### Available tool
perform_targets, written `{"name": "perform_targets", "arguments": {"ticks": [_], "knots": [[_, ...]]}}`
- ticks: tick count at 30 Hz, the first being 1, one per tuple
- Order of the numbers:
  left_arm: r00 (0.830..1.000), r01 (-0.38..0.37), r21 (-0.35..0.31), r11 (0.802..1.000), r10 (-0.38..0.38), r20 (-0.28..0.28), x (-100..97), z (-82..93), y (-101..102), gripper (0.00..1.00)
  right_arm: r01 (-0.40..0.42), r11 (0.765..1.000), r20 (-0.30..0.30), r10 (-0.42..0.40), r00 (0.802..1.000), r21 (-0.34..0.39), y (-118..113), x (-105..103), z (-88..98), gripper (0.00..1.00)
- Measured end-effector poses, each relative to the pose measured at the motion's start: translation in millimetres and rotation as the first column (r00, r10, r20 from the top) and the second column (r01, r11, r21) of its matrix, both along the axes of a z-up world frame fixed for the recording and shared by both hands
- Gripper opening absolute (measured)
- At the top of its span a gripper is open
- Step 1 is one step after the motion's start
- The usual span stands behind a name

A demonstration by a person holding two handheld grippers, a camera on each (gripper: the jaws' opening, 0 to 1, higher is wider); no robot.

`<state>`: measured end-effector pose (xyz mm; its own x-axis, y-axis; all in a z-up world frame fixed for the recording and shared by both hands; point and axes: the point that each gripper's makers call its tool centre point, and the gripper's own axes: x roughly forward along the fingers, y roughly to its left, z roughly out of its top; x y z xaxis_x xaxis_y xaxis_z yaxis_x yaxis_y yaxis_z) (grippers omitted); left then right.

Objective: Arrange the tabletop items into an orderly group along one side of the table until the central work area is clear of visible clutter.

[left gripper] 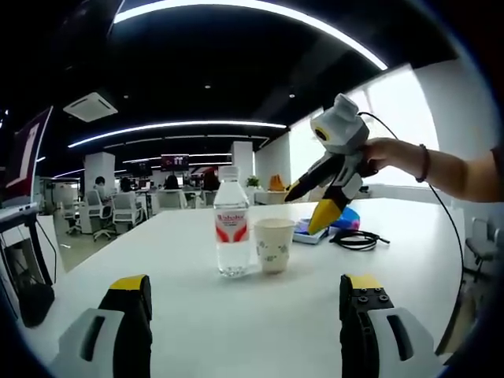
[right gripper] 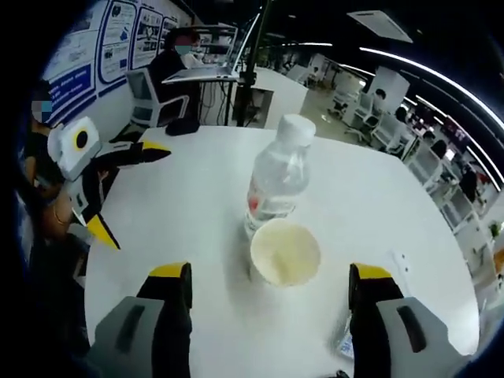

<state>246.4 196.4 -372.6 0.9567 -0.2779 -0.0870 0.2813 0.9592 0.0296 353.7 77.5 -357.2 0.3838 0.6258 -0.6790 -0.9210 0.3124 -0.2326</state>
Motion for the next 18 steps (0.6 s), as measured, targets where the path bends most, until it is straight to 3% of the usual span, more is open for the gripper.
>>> {"name": "perform_targets", "arguments": {"ticks": [8,16,18], "knots": [[1.000,0.004,0.000,1.000,-0.004,0.000,0.7,-0.3,-1.9,0.99,0.019,0.999,0.006,-0.020,1.000,0.046,-2.8,3.6,3.6,0.90],[1.000,0.005,0.001,1.000,-0.005,0.002,0.6,0.5,-2.8,0.99,0.034,0.996,-0.044,-0.031,0.999,0.078,-5.9,-3.0,0.6,0.93],[1.000,0.004,0.002,1.000,-0.004,-0.001,0.7,-0.1,-2.7,0.99,0.032,0.997,-0.031,-0.030,0.999,0.077,-7.6,-3.9,-0.2,0.94]]}}
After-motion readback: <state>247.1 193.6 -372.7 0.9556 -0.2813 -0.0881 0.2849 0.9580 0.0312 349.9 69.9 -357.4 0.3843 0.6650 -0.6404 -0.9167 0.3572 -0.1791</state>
